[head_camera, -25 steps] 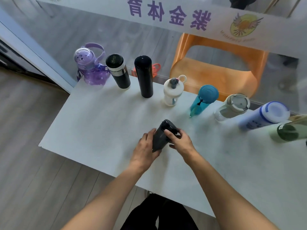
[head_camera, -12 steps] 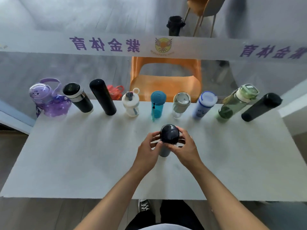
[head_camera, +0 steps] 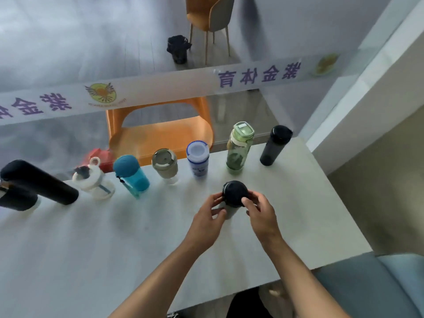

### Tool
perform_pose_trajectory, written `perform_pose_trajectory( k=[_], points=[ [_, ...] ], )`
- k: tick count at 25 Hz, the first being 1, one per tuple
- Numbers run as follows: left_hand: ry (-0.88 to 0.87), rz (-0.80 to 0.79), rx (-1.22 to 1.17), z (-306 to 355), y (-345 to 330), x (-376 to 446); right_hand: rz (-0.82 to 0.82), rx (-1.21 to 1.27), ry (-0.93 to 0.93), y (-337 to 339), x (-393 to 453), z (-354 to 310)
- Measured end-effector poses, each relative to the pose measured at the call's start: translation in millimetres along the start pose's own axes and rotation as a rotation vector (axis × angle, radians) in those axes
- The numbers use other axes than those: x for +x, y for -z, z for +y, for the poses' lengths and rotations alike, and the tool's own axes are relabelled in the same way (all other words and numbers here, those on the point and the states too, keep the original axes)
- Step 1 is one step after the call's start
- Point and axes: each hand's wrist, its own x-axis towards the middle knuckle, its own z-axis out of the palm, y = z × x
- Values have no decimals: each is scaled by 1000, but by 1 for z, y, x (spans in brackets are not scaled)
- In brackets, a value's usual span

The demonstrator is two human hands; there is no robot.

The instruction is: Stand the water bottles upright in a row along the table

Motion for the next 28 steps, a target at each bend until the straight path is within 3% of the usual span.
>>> perform_pose_trajectory(
  k=[6, 13, 19, 28],
  points=[
    [2, -79, 96, 56, -128, 66, 114, -10, -39, 123, 83, 5],
    [1, -128, 204, 119, -208, 163, 174, -34, 13, 206, 191, -14],
    [21, -95, 250, 145, -233, 225, 200, -80, 78, 227, 261, -32],
    [-3, -113, 377, 149, -232, 231, 198, -173, 162, 229, 267, -41]
  ],
)
